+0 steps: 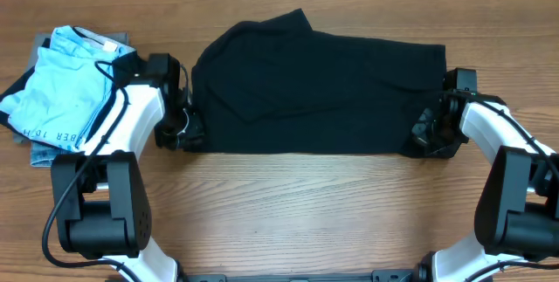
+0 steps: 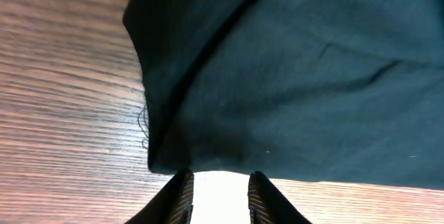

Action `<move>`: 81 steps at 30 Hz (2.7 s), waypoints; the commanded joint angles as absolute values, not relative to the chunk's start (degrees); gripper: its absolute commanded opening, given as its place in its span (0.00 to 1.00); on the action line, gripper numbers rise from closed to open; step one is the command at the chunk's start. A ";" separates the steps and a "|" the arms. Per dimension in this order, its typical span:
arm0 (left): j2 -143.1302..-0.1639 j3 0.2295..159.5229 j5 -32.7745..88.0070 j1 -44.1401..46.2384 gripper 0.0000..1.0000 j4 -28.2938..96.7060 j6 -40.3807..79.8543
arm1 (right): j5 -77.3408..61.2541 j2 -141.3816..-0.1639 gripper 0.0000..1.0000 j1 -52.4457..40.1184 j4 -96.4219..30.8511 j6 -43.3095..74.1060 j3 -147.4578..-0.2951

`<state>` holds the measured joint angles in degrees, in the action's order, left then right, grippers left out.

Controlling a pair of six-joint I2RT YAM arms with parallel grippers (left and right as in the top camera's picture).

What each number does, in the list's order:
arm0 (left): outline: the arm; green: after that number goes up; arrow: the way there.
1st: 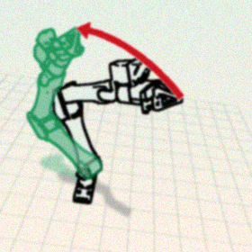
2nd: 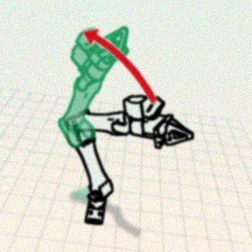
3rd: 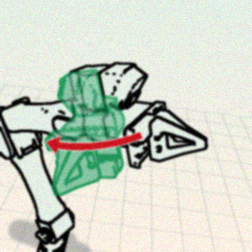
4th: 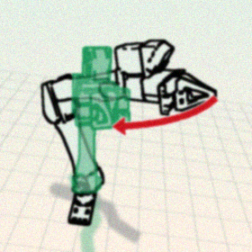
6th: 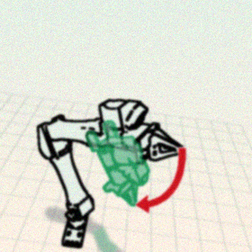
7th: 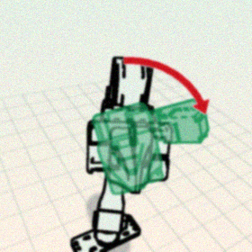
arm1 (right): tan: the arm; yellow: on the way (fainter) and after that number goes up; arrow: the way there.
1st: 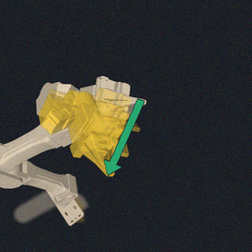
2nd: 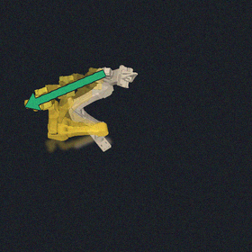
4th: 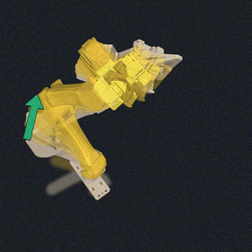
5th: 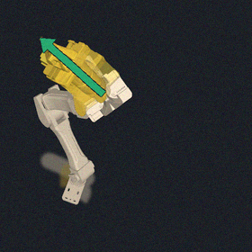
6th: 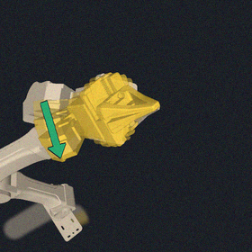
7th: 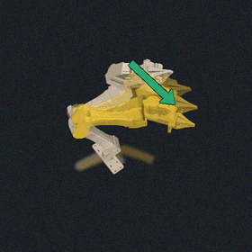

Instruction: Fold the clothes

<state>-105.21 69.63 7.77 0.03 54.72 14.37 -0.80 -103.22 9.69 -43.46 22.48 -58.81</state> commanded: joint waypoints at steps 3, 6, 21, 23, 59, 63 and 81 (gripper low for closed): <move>-104.79 69.14 5.69 -0.03 0.50 53.60 13.23 | -0.30 -106.80 0.14 10.31 -43.83 22.76 -55.24; -104.84 69.14 5.32 -0.03 0.64 53.63 11.77 | -0.32 -106.80 0.14 10.31 -43.86 22.76 -55.24; -108.29 69.04 3.03 -0.08 0.38 50.92 8.99 | -0.27 -106.80 0.14 10.31 -43.86 22.76 -55.24; -108.29 69.04 2.28 -0.08 0.45 51.00 8.95 | -0.30 -106.80 0.14 10.31 -43.83 22.76 -55.24; -108.33 65.12 -11.94 -0.84 0.04 55.70 13.93 | 0.47 -106.80 0.15 10.31 -46.09 22.74 -55.24; -108.33 65.12 -15.49 -0.84 0.04 56.97 15.99 | 3.20 -106.80 0.15 10.31 -46.68 22.76 -55.24; -108.33 65.14 -14.94 -0.82 0.04 70.00 24.51 | 3.60 -106.80 0.15 10.35 -54.28 27.31 -55.24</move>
<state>-107.61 65.65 -10.15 -0.03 67.55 21.45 -1.13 -103.13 9.72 -51.86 24.38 -58.87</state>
